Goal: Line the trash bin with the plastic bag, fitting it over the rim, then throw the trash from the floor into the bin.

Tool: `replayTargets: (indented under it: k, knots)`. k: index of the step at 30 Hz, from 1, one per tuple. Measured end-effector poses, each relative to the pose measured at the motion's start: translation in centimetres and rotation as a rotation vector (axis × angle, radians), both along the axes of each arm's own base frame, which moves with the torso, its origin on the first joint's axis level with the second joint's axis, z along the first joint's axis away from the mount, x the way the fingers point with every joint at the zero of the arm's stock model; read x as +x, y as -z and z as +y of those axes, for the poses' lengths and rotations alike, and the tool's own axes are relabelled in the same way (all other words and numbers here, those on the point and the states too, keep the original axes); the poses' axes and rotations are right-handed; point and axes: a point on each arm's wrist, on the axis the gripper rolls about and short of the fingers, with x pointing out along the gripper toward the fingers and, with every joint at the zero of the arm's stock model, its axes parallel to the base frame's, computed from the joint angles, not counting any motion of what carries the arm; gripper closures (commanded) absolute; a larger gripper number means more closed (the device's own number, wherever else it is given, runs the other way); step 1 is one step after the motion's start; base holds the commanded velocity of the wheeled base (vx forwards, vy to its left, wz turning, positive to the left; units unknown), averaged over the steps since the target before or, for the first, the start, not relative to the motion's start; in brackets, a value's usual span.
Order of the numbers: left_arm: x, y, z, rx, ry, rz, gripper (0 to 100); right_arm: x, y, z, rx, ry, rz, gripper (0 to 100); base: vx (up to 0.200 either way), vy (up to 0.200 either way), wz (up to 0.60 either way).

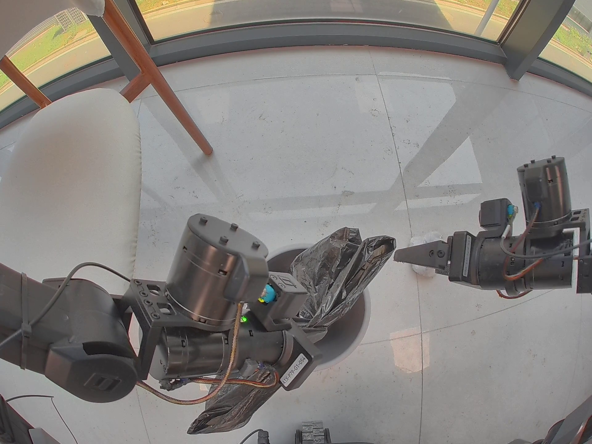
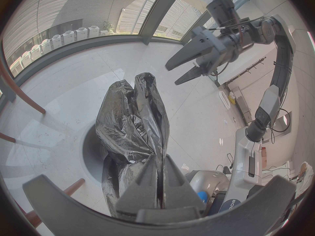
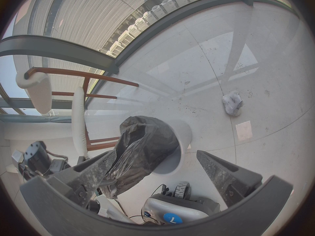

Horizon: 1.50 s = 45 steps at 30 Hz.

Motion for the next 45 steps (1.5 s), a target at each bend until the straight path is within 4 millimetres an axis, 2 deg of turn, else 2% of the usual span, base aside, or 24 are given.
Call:
replayTargets:
  k: [12,31,45]
  knots:
    - [0.0,-0.1,0.0,-0.002,0.001,-0.003,100,3.5,1.0,2.0,-0.025,-0.001,0.022,0,0.0,0.0,0.0]
    - [0.2,-0.4,-0.2,-0.027,-0.003,-0.023,100,4.8,3.1,3.4,-0.088,-0.05,0.041,0,0.0,0.0,0.0]
    - [0.1,-0.2,-0.1,-0.022,-0.004,-0.019,100,6.2,2.9,3.9,-0.08,-0.043,0.022,0,0.0,0.0,0.0]
